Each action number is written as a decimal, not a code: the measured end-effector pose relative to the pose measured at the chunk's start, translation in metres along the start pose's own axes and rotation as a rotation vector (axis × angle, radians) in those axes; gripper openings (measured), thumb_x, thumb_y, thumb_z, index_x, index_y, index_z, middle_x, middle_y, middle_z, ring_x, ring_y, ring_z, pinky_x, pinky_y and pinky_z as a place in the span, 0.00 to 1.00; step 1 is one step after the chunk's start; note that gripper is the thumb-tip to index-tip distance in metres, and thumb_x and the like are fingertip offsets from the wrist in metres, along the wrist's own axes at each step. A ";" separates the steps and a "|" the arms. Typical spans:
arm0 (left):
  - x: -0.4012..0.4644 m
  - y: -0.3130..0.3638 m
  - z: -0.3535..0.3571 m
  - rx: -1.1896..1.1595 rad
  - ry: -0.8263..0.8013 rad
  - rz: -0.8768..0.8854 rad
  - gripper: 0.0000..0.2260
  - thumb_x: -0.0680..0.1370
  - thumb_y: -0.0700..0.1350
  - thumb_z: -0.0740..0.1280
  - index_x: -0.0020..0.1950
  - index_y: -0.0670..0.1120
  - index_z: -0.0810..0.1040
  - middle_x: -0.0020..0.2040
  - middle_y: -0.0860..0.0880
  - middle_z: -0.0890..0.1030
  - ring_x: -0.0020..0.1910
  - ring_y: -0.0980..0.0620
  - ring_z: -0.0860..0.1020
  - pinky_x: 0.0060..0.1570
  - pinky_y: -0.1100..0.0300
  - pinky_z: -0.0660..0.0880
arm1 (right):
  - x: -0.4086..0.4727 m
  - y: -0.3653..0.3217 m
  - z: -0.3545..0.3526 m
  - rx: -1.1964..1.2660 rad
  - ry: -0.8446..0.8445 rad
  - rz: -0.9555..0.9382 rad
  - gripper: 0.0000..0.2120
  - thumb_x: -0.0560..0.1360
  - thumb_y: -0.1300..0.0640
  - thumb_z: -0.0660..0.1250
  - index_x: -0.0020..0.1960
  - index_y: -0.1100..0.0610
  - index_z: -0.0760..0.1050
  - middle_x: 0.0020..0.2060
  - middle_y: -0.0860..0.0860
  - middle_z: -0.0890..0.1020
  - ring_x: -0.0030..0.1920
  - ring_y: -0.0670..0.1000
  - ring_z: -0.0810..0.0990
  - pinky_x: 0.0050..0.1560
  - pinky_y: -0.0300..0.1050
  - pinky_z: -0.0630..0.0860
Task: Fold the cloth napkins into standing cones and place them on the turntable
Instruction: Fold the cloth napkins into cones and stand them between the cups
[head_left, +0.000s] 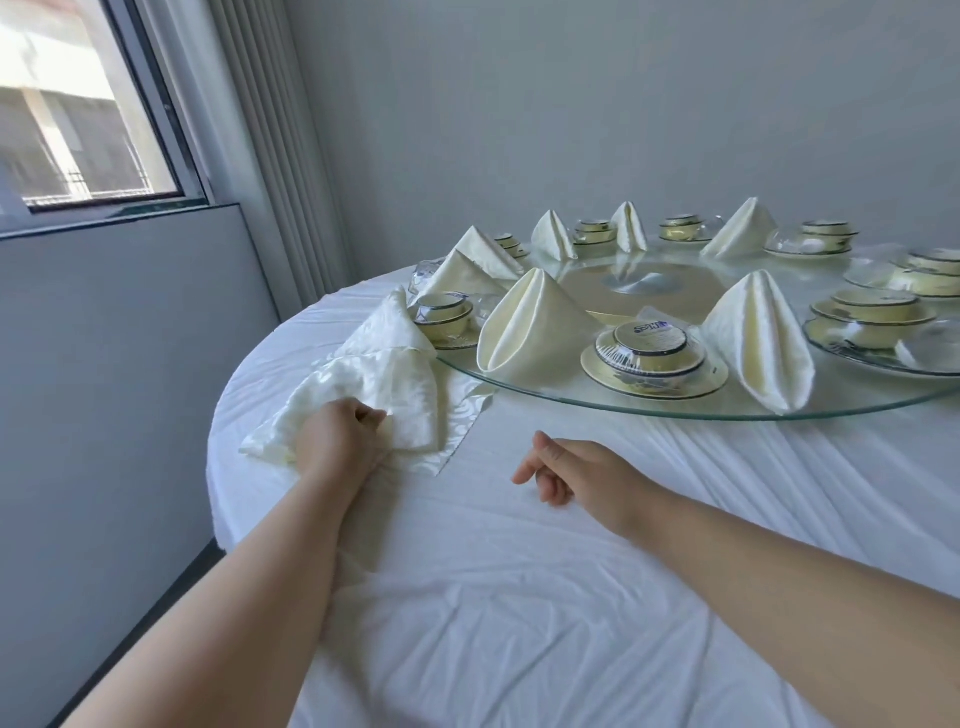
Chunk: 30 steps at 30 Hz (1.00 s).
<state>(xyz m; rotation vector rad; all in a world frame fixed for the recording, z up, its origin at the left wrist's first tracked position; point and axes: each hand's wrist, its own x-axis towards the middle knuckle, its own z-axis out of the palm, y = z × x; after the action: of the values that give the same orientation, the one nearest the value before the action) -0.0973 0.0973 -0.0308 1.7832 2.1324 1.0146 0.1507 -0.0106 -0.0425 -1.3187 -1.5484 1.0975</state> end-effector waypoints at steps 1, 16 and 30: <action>-0.001 0.001 -0.004 -0.043 0.023 -0.015 0.09 0.78 0.51 0.66 0.43 0.47 0.78 0.40 0.48 0.80 0.42 0.46 0.76 0.35 0.58 0.66 | 0.000 0.000 0.000 0.010 0.002 -0.001 0.25 0.80 0.44 0.54 0.48 0.61 0.81 0.33 0.49 0.74 0.33 0.44 0.72 0.35 0.29 0.69; -0.133 0.092 -0.046 -0.658 -0.403 0.238 0.12 0.79 0.47 0.67 0.39 0.42 0.75 0.26 0.52 0.71 0.22 0.57 0.65 0.23 0.66 0.63 | -0.003 -0.045 0.005 0.376 0.204 0.300 0.27 0.75 0.30 0.50 0.63 0.47 0.66 0.51 0.61 0.77 0.43 0.59 0.80 0.42 0.49 0.79; -0.140 0.058 -0.051 -0.373 -0.228 0.254 0.16 0.82 0.54 0.56 0.51 0.47 0.80 0.52 0.48 0.78 0.52 0.48 0.75 0.51 0.57 0.70 | -0.017 -0.014 -0.027 -0.415 0.618 0.492 0.34 0.77 0.34 0.52 0.70 0.60 0.64 0.67 0.57 0.62 0.68 0.58 0.61 0.64 0.52 0.63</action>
<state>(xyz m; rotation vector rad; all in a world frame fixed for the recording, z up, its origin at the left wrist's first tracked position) -0.0413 -0.0484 0.0033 1.8997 1.4967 1.1148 0.1746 -0.0258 -0.0220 -2.1551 -1.0296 0.5435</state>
